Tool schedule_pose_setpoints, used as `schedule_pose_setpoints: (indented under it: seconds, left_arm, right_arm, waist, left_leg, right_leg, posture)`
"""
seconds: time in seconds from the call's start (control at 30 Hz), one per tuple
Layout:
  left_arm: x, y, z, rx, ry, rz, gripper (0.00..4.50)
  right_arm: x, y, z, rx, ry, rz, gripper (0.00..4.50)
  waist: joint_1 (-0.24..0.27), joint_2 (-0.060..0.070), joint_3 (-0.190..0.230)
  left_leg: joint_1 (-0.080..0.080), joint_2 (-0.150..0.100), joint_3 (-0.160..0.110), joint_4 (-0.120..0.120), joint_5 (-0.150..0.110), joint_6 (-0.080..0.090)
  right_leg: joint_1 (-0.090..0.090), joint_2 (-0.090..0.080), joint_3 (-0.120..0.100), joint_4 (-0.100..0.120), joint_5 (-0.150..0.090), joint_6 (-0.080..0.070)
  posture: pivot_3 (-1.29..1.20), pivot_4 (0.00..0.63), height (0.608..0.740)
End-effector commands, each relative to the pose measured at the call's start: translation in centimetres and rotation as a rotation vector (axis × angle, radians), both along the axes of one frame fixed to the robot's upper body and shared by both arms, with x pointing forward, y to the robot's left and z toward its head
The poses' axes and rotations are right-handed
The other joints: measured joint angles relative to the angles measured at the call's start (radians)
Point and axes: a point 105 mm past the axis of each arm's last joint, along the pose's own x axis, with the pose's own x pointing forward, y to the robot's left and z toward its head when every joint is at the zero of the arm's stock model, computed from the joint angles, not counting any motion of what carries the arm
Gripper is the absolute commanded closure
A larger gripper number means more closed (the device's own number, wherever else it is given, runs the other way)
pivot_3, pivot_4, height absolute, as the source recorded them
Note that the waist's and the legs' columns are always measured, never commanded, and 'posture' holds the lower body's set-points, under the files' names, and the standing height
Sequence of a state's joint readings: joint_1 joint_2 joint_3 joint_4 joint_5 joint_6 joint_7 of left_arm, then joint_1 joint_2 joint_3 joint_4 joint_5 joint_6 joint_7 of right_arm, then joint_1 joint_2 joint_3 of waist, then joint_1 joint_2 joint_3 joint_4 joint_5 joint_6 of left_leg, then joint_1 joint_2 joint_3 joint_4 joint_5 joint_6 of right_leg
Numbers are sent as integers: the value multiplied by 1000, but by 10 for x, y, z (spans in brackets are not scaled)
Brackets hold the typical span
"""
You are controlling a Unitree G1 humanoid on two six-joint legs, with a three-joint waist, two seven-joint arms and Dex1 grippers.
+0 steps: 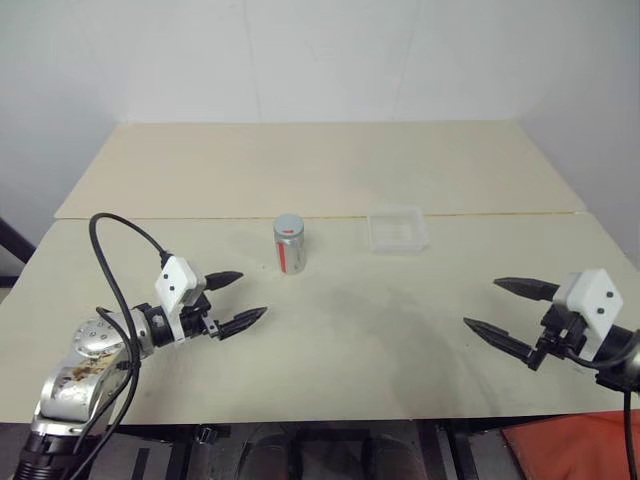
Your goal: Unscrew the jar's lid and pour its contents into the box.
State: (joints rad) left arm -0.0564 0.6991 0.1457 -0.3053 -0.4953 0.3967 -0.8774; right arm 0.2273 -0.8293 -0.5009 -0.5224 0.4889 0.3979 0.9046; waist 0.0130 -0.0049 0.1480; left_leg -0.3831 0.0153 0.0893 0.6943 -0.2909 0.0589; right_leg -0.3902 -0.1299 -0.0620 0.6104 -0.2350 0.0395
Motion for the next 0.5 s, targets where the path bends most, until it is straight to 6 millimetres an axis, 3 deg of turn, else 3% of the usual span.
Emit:
schedule_pose_setpoints:
  seconds: [0.03, 0.33, 0.5]
  left_arm:
    - [-3, -7, 8, -1, -33, -25, 33]
    - [-3, -11, 4, -7, -25, -41, 33]
    - [16, -8, 7, -13, -88, 84, 33]
  right_arm:
    - [-2, 4, 9, -20, -60, 14, 16]
    - [-3, 4, 7, -17, -64, 7, 16]
    - [1, 11, 5, -1, -73, 12, 16]
  waist:
    - [0, 0, 0]
    - [0, 0, 0]
    - [0, 0, 0]
  left_leg:
    - [0, 0, 0, 0, 0, 0]
    - [0, 0, 0, 0, 0, 0]
    - [0, 0, 0, 0, 0, 0]
  right_leg:
    - [0, 0, 0, 0, 0, 0]
    - [0, 0, 0, 0, 0, 0]
    - [0, 0, 0, 0, 0, 0]
  posture:
    - [0, 150, 740]
    - [0, 150, 740]
    - [0, 150, 740]
